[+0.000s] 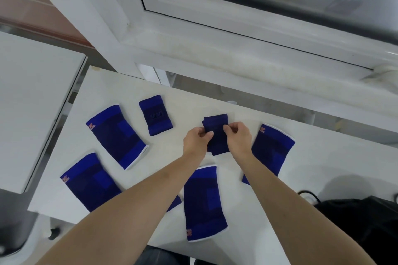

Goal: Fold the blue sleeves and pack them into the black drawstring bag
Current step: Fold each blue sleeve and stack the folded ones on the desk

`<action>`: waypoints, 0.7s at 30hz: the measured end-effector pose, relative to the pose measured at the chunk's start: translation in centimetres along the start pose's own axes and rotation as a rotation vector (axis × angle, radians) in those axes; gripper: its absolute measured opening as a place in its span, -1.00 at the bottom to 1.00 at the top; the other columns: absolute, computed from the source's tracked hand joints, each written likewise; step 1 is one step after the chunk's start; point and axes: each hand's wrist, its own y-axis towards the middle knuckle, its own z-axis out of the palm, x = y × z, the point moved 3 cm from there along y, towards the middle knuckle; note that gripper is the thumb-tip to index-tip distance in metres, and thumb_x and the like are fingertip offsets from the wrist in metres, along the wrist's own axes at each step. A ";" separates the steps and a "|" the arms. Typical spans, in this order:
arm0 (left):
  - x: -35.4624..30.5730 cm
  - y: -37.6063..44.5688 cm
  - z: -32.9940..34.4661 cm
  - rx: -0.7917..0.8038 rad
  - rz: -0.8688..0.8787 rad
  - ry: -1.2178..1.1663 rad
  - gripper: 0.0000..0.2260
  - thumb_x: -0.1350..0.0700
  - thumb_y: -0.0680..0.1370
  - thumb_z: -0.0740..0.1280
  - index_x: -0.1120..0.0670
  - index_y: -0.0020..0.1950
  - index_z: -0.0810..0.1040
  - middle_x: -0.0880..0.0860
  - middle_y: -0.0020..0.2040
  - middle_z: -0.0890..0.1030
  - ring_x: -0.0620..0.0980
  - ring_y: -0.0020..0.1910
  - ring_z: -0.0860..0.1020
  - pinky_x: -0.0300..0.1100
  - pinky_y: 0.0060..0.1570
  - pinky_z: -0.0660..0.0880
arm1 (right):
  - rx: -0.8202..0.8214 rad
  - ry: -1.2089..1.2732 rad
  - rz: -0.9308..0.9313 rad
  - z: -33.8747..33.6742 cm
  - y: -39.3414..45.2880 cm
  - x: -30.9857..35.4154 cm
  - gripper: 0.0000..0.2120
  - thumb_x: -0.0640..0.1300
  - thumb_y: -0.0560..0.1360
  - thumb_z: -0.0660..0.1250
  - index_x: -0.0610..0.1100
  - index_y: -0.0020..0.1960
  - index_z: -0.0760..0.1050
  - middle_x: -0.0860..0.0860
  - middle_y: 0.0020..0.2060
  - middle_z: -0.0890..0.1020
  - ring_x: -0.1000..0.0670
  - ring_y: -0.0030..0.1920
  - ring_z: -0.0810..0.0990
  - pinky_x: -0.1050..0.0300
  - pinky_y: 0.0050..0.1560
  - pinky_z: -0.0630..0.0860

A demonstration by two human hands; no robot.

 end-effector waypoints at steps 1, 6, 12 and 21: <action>-0.1 -0.1 -0.2 0.023 0.014 -0.003 -0.86 0.05 0.64 0.34 0.07 0.11 0.62 0.02 -0.04 0.70 0.01 -0.07 0.65 -0.10 -0.05 0.62 | 0.007 0.039 0.011 -0.1 -0.2 0.0 -0.87 -0.01 0.67 0.32 -0.07 0.10 0.51 0.07 -0.04 0.62 0.04 -0.01 0.61 0.18 -0.10 0.52; -0.5 -0.6 -1.2 0.127 0.112 -0.016 -0.86 0.12 0.66 0.28 0.05 0.04 0.65 0.04 -0.06 0.72 0.08 -0.03 0.68 0.12 0.08 0.63 | 0.071 0.220 0.037 -0.8 -1.4 0.2 -0.79 0.02 0.67 0.32 -0.03 0.24 0.45 0.10 0.05 0.62 0.04 0.07 0.64 0.05 0.04 0.66; -1.6 -1.3 -3.1 0.089 0.285 0.010 -0.90 0.16 0.62 0.36 0.04 0.10 0.64 -0.07 -0.03 0.70 -0.10 -0.07 0.63 -0.28 -0.08 0.56 | 0.079 0.318 -0.055 -2.2 -3.0 1.3 -0.85 -0.08 0.66 0.34 -0.04 0.23 0.55 0.11 0.03 0.68 0.08 0.06 0.66 0.33 -0.06 0.56; -0.6 -2.2 -5.0 0.113 0.607 0.393 -0.79 0.24 0.58 0.42 0.04 0.19 0.62 -0.06 0.13 0.62 -0.12 0.07 0.57 -0.28 0.15 0.51 | 0.108 -0.245 -0.473 -3.1 -4.3 -1.7 -0.70 -0.22 0.61 0.39 0.06 0.29 0.58 0.14 0.18 0.59 0.19 0.19 0.45 0.36 0.25 0.38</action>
